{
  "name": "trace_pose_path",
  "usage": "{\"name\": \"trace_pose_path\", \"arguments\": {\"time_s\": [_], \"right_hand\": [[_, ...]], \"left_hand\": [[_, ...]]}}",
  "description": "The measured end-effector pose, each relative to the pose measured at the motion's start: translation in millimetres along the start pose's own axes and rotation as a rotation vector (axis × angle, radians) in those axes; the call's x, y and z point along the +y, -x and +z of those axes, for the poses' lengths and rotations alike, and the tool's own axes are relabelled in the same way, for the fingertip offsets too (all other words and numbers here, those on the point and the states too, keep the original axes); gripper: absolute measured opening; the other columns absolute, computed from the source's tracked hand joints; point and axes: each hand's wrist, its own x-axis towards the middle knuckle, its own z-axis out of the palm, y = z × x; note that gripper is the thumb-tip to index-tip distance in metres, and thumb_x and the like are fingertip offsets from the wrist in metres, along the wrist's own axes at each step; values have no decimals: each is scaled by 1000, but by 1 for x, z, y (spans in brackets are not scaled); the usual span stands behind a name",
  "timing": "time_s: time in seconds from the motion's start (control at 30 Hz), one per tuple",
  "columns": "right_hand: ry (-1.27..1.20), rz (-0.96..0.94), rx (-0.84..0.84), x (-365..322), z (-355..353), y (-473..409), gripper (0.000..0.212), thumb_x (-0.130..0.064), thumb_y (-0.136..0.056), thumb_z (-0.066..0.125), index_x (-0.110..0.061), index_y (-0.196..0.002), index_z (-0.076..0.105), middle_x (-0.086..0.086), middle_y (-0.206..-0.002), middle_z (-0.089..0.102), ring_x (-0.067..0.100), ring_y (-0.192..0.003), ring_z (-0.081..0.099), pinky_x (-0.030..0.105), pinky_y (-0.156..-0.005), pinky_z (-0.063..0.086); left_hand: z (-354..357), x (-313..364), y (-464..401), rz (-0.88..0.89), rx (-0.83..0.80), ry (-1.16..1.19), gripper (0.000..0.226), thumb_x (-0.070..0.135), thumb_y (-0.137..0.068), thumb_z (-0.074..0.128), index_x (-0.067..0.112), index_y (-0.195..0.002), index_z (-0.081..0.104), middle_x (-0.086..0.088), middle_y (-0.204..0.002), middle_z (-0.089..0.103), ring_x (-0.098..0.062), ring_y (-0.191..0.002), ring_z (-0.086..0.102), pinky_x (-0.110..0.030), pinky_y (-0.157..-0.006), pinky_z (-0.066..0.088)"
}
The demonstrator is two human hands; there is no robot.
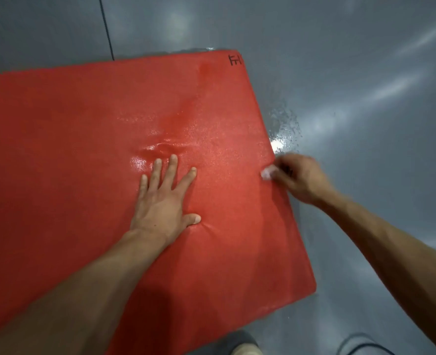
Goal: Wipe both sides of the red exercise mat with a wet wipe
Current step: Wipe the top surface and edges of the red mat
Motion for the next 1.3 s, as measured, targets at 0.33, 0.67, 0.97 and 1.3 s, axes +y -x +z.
{"name": "trace_pose_path", "arguments": {"time_s": [0.33,0.67,0.97,1.3], "right_hand": [[-107,46,-75,5,16,100,49,-60,-95,50,-15,-83,63,-9,-76,62,2,-71,57,17,-62,36],[-129,149,62,1,34,94,24,-35,-100,62,-14,-87,63,-10,-78,60,4,-73,52,10,-67,35],[-70,143,88,7,34,85,10,-26,-99,61,-20,-92,63,-8,-85,61,7,-76,52,15,-68,36],[15,409,164,20,41,205,28,-42,-101,54,-21,-83,55,-9,-63,57,9,-55,49,23,-55,34]], "left_hand": [[-3,2,0,-26,5,18,109,66,-84,68,44,-161,-6,1,-167,-29,-29,-155,-23,-51,-128,-1],[-3,2,1,-22,4,21,108,66,-83,69,43,-161,-1,1,-168,-26,-29,-156,-20,-51,-128,0],[-5,3,1,-30,-14,16,109,65,-83,70,42,-162,0,-1,-168,-26,-30,-156,-20,-51,-128,0],[-2,2,1,-25,8,36,108,64,-82,72,41,-162,3,-1,-169,-24,-31,-156,-19,-53,-127,-1]]}}
